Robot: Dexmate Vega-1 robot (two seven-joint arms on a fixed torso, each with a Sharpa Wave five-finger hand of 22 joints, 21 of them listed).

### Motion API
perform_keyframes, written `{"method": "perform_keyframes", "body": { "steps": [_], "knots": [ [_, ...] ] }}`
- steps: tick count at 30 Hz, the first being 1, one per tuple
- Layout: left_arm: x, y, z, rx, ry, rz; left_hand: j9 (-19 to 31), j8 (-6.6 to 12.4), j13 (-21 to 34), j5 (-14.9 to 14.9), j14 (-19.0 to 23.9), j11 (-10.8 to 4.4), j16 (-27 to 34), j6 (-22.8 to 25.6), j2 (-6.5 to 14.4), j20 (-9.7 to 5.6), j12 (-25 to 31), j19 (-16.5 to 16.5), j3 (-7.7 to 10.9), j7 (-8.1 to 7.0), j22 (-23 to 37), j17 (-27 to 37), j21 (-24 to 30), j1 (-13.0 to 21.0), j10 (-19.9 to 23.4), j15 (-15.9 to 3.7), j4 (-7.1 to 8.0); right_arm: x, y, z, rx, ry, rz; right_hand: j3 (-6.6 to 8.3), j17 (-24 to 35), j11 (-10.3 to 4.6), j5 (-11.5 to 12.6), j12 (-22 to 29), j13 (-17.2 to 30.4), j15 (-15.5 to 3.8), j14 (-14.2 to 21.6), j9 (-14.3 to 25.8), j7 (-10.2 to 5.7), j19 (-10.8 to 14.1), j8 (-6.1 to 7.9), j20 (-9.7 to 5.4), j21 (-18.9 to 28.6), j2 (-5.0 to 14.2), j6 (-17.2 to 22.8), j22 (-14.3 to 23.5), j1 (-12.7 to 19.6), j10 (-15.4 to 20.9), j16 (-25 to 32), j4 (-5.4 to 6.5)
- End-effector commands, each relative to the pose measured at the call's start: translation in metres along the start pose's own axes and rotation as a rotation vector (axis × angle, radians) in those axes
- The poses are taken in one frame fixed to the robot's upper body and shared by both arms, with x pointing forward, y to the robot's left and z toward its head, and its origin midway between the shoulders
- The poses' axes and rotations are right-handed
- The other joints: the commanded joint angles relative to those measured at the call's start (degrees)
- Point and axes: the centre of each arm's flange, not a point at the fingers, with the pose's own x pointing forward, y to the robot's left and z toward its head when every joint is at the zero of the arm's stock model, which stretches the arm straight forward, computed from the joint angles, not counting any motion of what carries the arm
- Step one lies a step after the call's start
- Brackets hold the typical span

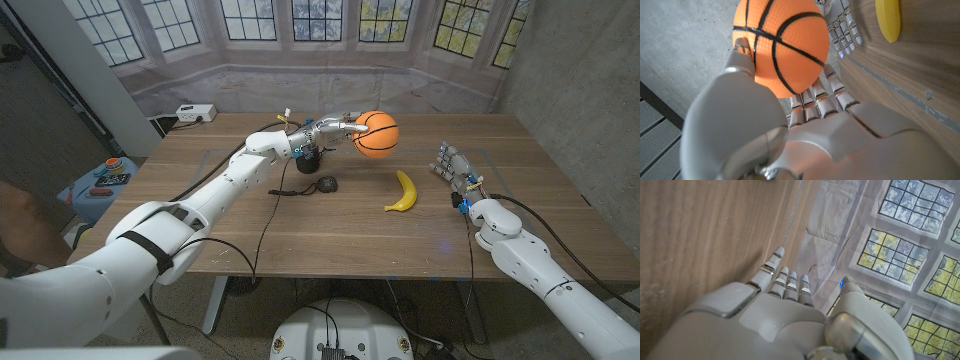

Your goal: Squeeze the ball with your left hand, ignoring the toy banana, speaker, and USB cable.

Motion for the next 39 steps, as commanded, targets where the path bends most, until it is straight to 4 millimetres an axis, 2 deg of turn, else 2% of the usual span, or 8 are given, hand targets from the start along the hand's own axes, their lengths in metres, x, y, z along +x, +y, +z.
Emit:
{"method": "perform_keyframes", "body": {
  "steps": [1,8,11,18,22,39],
  "knots": [
    [-0.008,-0.003,-0.007,-0.078,-0.02,-0.002,5.02,0.36,0.17,0.3,-0.7,0.34,-0.38,-0.86,6.29,0.14,-0.37,-0.45,-0.2,0.44,0.13,0.32,0.37,5.83,-0.88,0.2,0.08,0.0,0.008,0.001,-0.01,0.006,0.007,0.09,0.17,0.15,-0.04,0.21,0.12,-0.03,0.28,0.23,-0.04,0.31,0.29,0.46,0.46,0.1,0.59,0.11,-0.36,0.11,0.54,-0.11],
    [-0.012,-0.005,-0.013,-0.118,-0.029,0.004,4.53,-1.03,0.27,0.31,-1.52,1.34,-0.9,-3.11,6.29,0.47,-1.08,-1.29,-0.16,1.47,0.14,0.26,0.26,5.5,-2.31,0.78,0.14,0.004,0.011,0.0,-0.012,0.018,0.017,0.12,0.17,0.13,-0.04,0.23,0.12,0.0,0.29,0.24,-0.04,0.31,0.31,0.48,0.45,0.12,0.63,0.11,-0.4,0.15,0.55,-0.15],
    [-0.013,-0.006,-0.015,-0.139,-0.034,0.007,4.34,-1.39,0.3,0.26,-1.88,1.54,-1.11,-3.5,6.06,0.52,-1.32,-1.48,-0.29,1.19,0.14,0.21,0.27,5.21,-2.81,0.94,0.19,0.006,0.011,0.0,-0.015,0.024,0.024,0.16,0.17,0.16,-0.03,0.24,0.12,0.0,0.35,0.24,-0.1,0.33,0.31,0.48,0.46,0.14,0.65,0.11,-0.39,0.17,0.57,-0.19],
    [-0.014,-0.01,-0.021,-0.189,-0.037,0.012,3.94,-2.26,0.25,0.27,-2.56,2.17,-1.57,-4.57,6.28,0.78,-1.85,-2.17,-0.21,1.86,0.14,0.11,0.15,4.74,-3.71,1.38,0.4,0.01,0.01,0.002,-0.025,0.036,0.034,0.21,0.16,0.1,-0.03,0.21,0.12,-0.04,0.32,0.24,-0.06,0.37,0.31,0.65,0.47,0.17,0.66,0.11,-0.41,0.11,0.55,-0.24],
    [-0.014,-0.013,-0.024,-0.199,-0.035,0.002,3.46,-3.5,-0.02,0.31,-3.43,2.8,-2.2,-6.28,6.3,1.1,-2.82,-2.83,-0.24,2.49,0.14,-0.08,0.07,3.94,-5.36,2.13,0.67,0.009,0.009,0.003,-0.027,0.039,0.036,0.24,0.16,0.09,-0.03,0.21,0.12,-0.04,0.34,0.24,-0.03,0.4,0.31,0.66,0.48,0.19,0.66,0.11,-0.42,0.1,0.56,-0.28],
    [-0.015,-0.029,-0.033,-0.248,-0.048,0.0,2.32,-5.71,-1.17,0.37,-5.17,4.15,-3.75,-8.28,6.16,1.78,-4.88,-4.38,-0.27,2.88,0.09,-0.77,-0.12,1.97,-7.68,3.25,1.05,0.001,0.009,0.002,-0.034,0.051,0.04,0.32,0.19,0.09,-0.04,0.22,0.12,-0.03,0.36,0.24,-0.05,0.4,0.33,0.76,0.47,0.25,0.73,0.12,-0.55,0.11,0.58,-0.34]
  ]
}}
